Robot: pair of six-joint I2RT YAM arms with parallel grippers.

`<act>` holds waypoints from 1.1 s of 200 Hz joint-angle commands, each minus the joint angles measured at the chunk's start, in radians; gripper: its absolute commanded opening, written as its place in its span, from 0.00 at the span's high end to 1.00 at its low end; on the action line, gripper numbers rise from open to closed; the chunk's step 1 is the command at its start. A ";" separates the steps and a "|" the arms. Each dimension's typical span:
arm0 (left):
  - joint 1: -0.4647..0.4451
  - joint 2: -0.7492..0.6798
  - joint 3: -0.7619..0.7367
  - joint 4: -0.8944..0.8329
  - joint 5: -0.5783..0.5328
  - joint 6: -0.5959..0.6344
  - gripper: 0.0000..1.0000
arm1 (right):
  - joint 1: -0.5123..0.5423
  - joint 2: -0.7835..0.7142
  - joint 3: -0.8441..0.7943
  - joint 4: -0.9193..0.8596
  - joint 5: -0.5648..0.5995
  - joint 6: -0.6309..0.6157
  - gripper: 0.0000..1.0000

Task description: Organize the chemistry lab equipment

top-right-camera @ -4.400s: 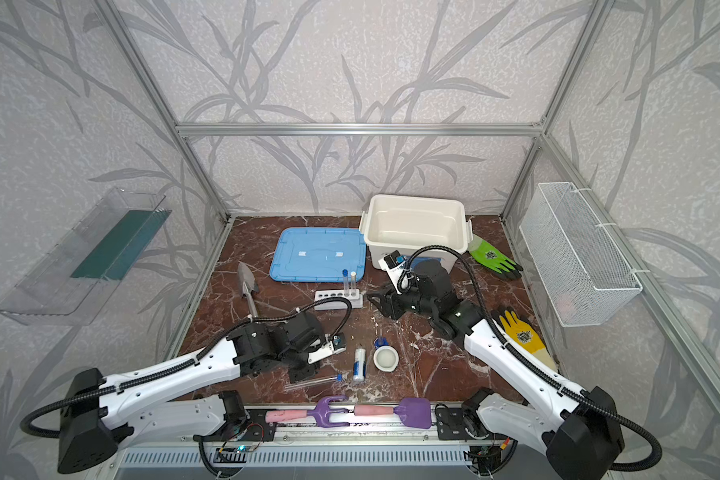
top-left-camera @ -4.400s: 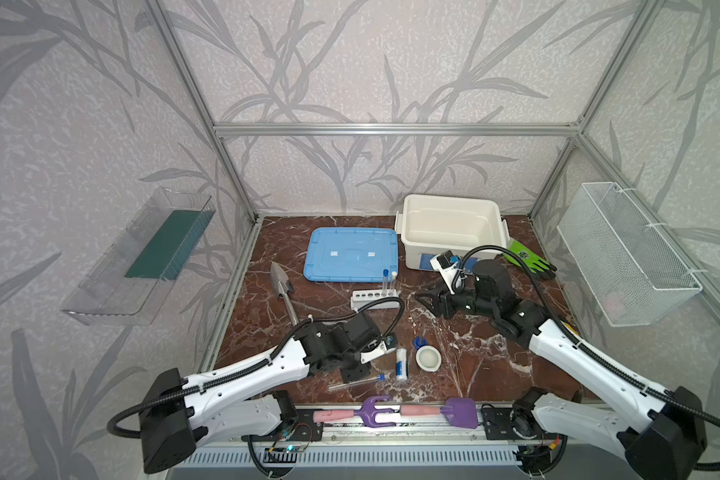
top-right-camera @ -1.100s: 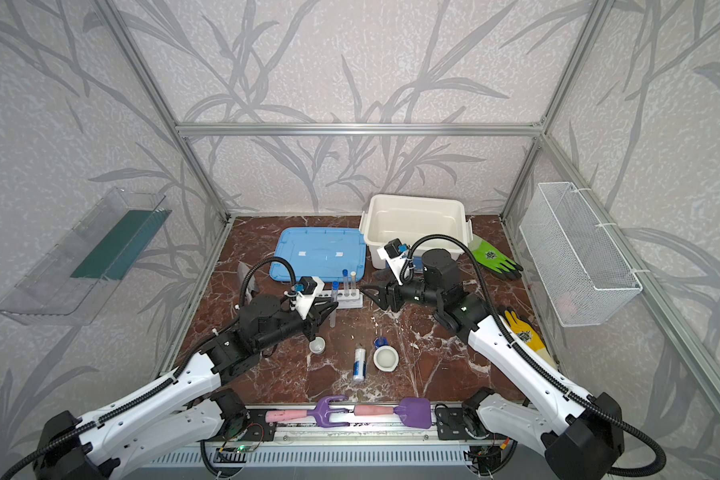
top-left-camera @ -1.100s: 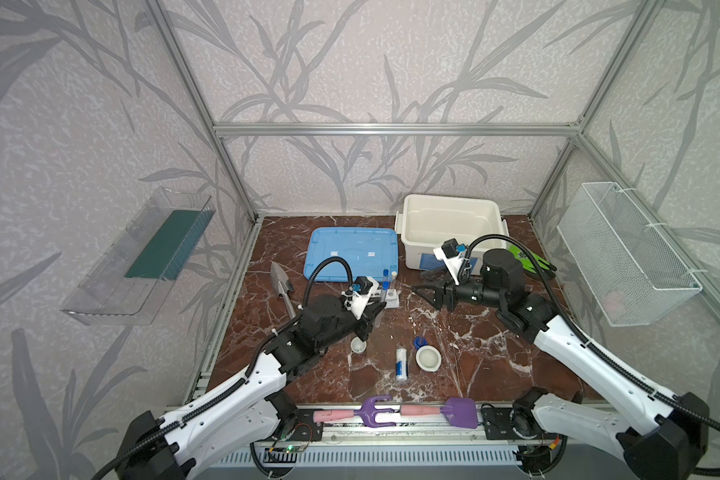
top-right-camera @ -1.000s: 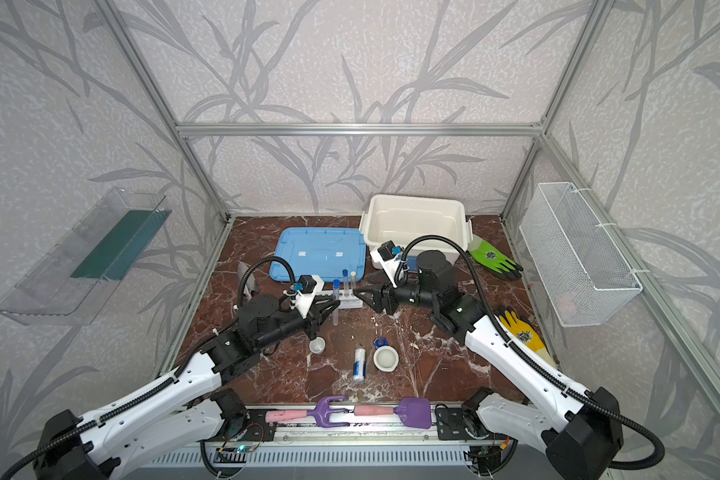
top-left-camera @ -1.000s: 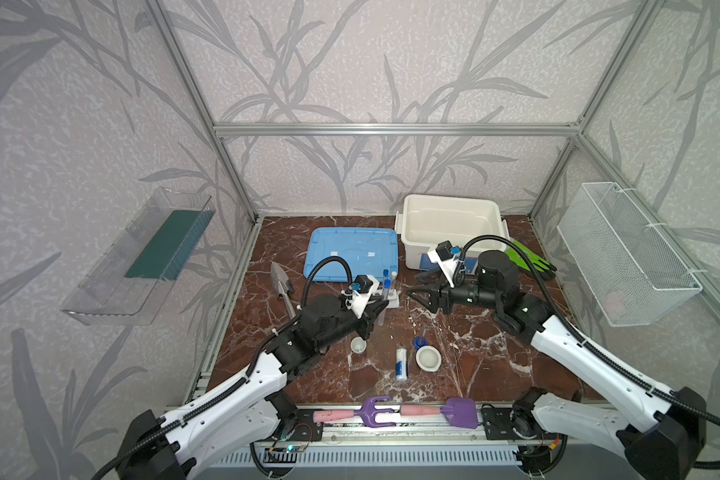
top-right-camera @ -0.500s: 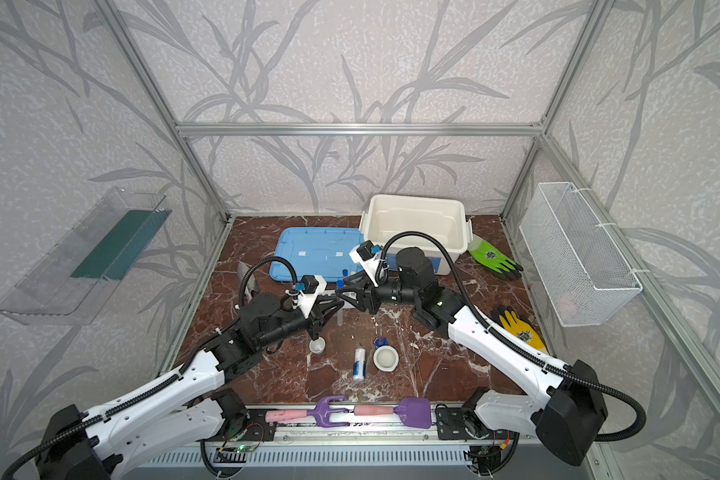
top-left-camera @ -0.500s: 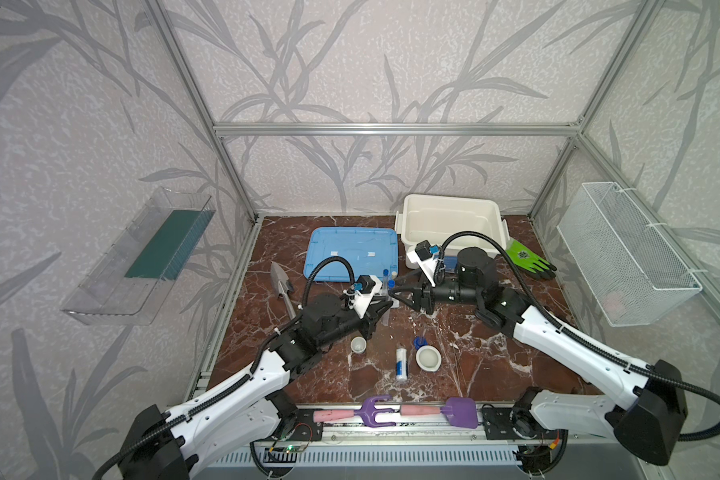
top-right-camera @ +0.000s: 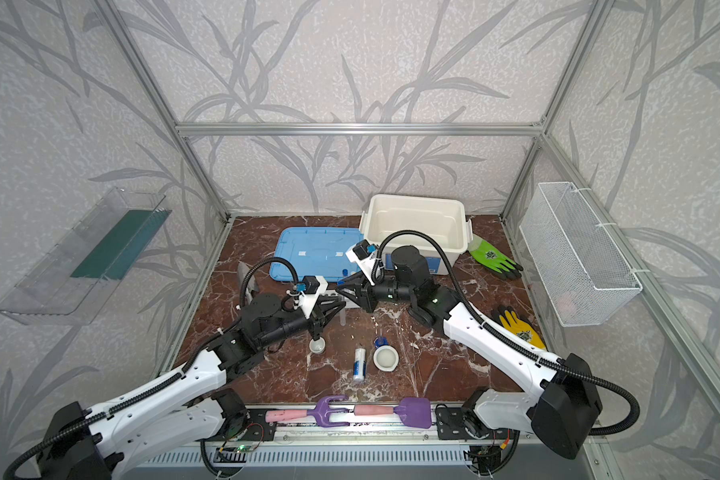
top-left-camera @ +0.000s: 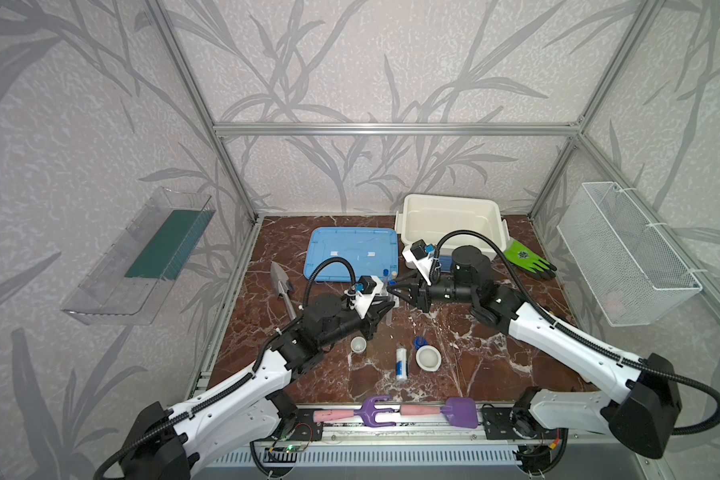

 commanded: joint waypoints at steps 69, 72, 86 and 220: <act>0.006 -0.010 -0.015 0.078 -0.038 0.009 0.71 | 0.009 -0.001 0.034 0.018 -0.014 0.003 0.84; 0.007 -0.008 -0.016 0.083 -0.039 0.007 0.70 | 0.009 0.000 0.034 0.018 -0.014 0.002 0.84; 0.008 -0.002 -0.016 0.103 -0.041 0.005 0.69 | 0.009 0.003 0.037 0.018 -0.019 0.002 0.84; 0.025 0.044 -0.012 0.140 -0.043 0.027 0.88 | 0.012 0.011 0.050 0.002 -0.013 -0.018 0.82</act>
